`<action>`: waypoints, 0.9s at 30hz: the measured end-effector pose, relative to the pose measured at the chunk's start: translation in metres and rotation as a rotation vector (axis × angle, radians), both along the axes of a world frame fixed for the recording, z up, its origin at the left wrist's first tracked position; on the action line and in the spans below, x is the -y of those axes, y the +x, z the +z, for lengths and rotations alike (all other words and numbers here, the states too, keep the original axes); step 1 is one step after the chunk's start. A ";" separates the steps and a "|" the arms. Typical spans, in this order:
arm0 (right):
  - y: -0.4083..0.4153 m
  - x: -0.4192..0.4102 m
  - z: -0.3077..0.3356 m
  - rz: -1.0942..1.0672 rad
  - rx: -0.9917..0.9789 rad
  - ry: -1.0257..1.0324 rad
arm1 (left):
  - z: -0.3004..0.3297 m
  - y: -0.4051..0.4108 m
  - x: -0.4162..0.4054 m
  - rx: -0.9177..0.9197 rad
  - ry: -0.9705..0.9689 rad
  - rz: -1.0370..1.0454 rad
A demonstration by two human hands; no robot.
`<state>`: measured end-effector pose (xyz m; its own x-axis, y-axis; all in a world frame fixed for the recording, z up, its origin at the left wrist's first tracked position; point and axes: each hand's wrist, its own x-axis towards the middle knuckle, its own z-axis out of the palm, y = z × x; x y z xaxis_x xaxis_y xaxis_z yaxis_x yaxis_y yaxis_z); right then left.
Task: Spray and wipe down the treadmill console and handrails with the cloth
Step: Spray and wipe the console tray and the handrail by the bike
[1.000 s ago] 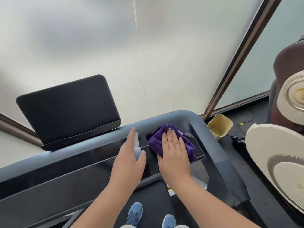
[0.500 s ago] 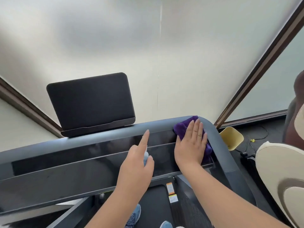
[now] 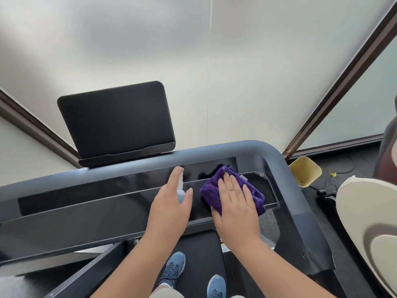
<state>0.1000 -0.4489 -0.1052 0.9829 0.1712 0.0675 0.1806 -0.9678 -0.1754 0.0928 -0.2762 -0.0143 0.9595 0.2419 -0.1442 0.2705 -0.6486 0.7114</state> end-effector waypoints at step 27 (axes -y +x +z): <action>-0.016 0.001 -0.001 0.016 0.058 0.028 | -0.014 -0.007 -0.050 -0.044 -0.007 0.183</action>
<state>0.0843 -0.4498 -0.1058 0.9745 0.1838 0.1288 0.2063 -0.9596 -0.1913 0.0860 -0.2264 -0.0283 0.8922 0.4108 -0.1876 0.4147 -0.5807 0.7006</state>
